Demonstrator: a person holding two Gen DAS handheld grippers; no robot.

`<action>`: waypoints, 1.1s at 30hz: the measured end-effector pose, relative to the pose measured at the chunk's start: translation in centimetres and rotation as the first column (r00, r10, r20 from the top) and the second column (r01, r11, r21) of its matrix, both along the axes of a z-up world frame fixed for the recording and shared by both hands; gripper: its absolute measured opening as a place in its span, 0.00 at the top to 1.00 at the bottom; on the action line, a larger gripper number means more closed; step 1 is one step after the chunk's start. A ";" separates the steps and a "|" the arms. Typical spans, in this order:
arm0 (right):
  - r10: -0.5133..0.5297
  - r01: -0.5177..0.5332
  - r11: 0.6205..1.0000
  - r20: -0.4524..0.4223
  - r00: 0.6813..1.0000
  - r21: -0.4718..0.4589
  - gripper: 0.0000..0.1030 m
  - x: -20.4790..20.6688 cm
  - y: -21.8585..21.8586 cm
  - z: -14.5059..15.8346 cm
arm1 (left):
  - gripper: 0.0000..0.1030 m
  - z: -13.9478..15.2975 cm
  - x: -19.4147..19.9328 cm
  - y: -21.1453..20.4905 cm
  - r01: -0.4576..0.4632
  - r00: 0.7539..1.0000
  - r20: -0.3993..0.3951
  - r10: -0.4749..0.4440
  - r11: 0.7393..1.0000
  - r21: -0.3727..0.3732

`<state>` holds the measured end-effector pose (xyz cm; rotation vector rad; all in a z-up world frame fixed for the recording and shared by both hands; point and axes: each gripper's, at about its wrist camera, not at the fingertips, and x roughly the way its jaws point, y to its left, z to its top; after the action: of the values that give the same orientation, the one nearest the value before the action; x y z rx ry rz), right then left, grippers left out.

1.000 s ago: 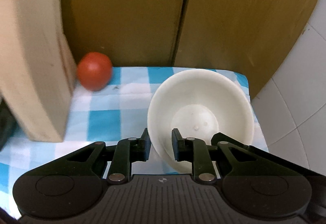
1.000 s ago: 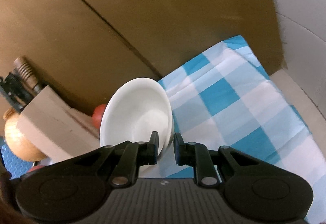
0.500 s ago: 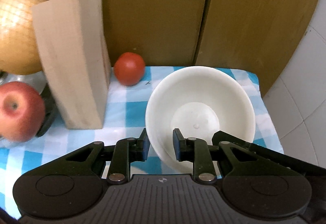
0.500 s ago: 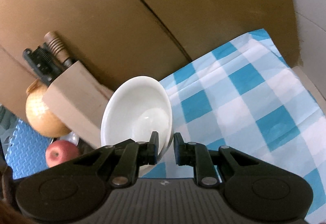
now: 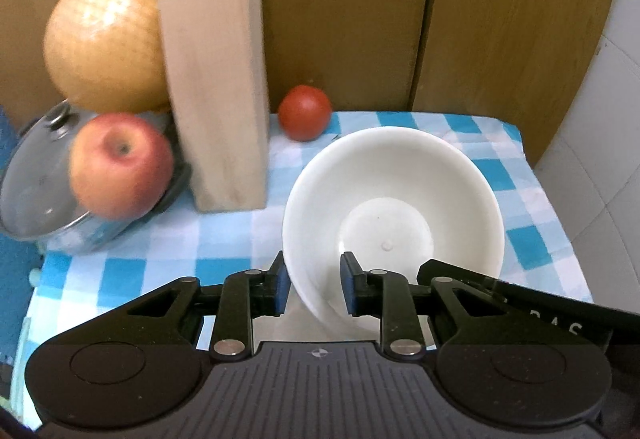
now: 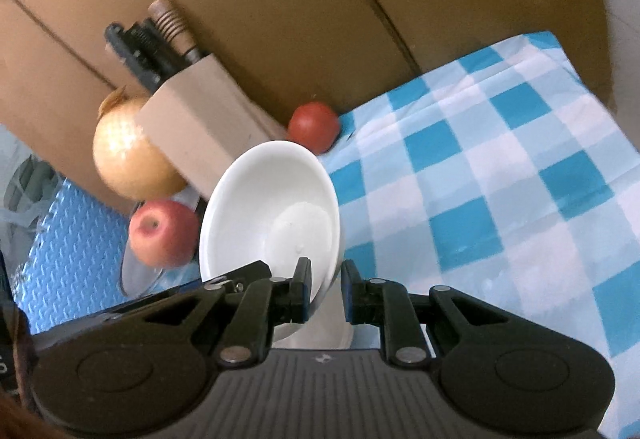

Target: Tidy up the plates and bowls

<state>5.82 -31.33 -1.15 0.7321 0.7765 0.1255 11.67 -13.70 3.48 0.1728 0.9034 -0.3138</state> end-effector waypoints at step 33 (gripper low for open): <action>0.095 -0.099 0.994 -0.060 0.994 -0.056 0.83 -1.5 4.9 -1.1 | 0.69 -1.4 -2.8 4.5 -0.038 0.998 -0.043 0.040 0.999 0.039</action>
<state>4.30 -26.48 -2.24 0.6444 0.8676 0.1692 8.91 -9.22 2.09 0.1834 0.9550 -0.2651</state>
